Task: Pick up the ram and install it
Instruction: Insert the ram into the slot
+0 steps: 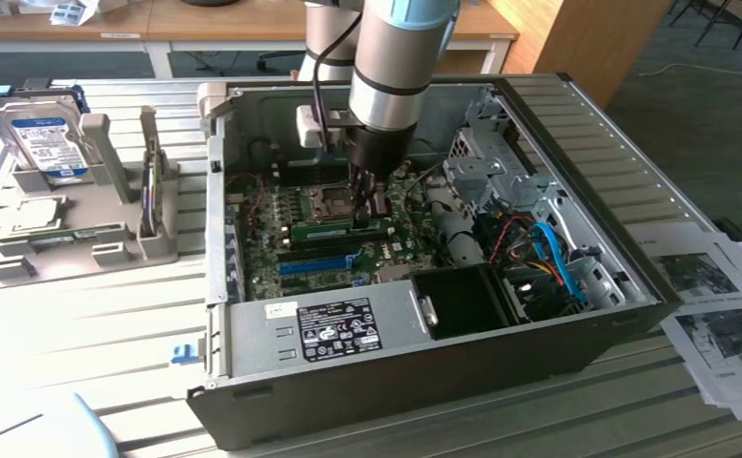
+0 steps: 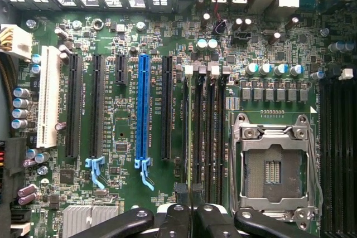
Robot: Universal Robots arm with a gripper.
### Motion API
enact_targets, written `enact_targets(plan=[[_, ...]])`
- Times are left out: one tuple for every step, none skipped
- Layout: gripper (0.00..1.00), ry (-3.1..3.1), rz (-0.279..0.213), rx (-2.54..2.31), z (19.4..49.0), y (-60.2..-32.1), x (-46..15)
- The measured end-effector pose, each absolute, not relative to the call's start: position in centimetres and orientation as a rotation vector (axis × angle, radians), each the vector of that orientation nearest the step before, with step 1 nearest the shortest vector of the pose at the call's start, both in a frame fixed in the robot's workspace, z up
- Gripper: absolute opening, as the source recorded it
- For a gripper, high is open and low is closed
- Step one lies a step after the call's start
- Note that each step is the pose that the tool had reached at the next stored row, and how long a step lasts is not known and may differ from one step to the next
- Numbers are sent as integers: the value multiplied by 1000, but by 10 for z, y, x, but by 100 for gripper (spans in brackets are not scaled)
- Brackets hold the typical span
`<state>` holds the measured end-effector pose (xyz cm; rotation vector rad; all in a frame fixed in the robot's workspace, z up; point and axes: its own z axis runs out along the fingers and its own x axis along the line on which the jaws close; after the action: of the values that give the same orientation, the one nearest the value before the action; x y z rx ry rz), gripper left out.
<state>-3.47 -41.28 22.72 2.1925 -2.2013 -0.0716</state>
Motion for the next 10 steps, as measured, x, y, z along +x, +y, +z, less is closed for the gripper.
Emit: enact_targets(plan=[[11,-2201,-72,2193,227,-413,-35],[11,-2201,-72,2193,227,-413,-35],[11,-2201,-72,2193,227,-413,-35],[11,-2201,-72,2193,226,-413,-35],[11,-2201,-72,2193,226,-413,-35],[11,-2201,-72,2193,226,-413,-35],[11,-2201,-72,2193,226,-413,-35],[11,-2201,-72,2193,226,-413,-35],[11,-2201,-72,2193,226,-413,-35],[11,-2201,-72,2193,226,-413,-35]])
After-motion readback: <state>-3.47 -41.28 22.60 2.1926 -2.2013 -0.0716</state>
